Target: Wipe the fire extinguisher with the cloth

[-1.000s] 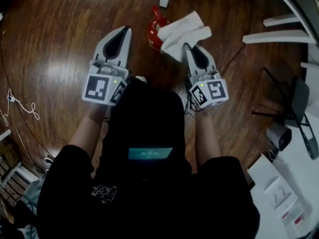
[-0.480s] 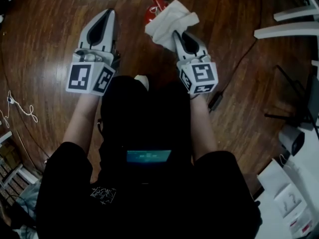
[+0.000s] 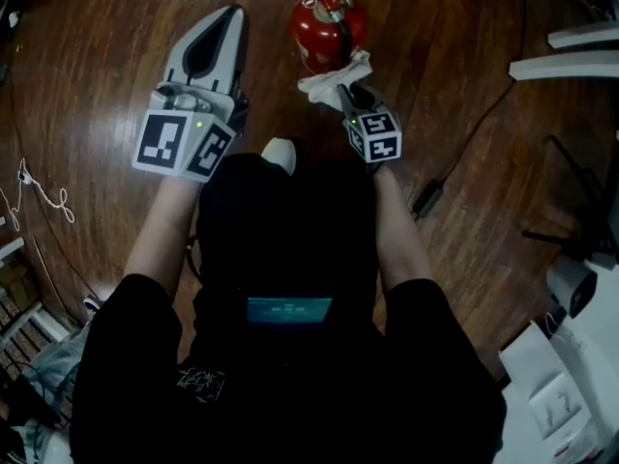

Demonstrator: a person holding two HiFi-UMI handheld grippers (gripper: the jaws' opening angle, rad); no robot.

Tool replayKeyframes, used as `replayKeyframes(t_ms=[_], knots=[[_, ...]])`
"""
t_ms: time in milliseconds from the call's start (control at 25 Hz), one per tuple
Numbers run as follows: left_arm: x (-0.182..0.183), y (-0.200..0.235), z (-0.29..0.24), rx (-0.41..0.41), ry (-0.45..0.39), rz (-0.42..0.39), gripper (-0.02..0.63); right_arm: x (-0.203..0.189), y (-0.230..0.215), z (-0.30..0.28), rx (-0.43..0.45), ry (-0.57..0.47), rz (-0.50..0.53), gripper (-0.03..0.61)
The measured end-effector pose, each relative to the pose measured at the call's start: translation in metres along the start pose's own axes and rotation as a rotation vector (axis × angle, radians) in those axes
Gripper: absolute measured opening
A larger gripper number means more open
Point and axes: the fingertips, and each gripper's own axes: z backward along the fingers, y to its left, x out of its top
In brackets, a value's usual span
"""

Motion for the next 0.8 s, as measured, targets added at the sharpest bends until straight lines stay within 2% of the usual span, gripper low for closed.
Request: replayKeyframes(t_ms=[80, 160, 280, 360, 480, 560, 720, 800], knots=[[-0.002, 0.003, 0.003, 0.003, -0.002, 0.012, 0.002, -0.02, -0.008, -0.009, 0.006, 0.071, 0.015, 0.06], [-0.003, 0.008, 0.006, 0.009, -0.006, 0.019, 0.002, -0.011, -0.014, 0.003, 0.005, 0.054, 0.02, 0.058], [-0.004, 0.01, 0.009, 0.016, -0.017, 0.019, 0.002, 0.066, -0.012, 0.068, -0.019, -0.178, -0.024, 0.058], [-0.003, 0.013, 0.011, 0.026, -0.024, 0.017, 0.002, 0.128, 0.011, 0.113, -0.012, -0.344, -0.067, 0.058], [0.0, 0.019, 0.016, 0.044, -0.031, 0.013, 0.002, 0.188, 0.054, 0.124, 0.002, -0.455, -0.086, 0.058], [0.003, 0.021, 0.016, 0.052, -0.036, 0.007, 0.002, 0.197, 0.063, 0.099, -0.021, -0.459, -0.117, 0.058], [0.006, 0.02, 0.015, 0.054, -0.046, -0.004, 0.002, 0.176, 0.057, 0.059, -0.111, -0.413, -0.143, 0.057], [0.005, 0.022, 0.016, 0.054, -0.043, -0.015, 0.002, 0.162, 0.061, 0.049, -0.115, -0.39, -0.166, 0.057]])
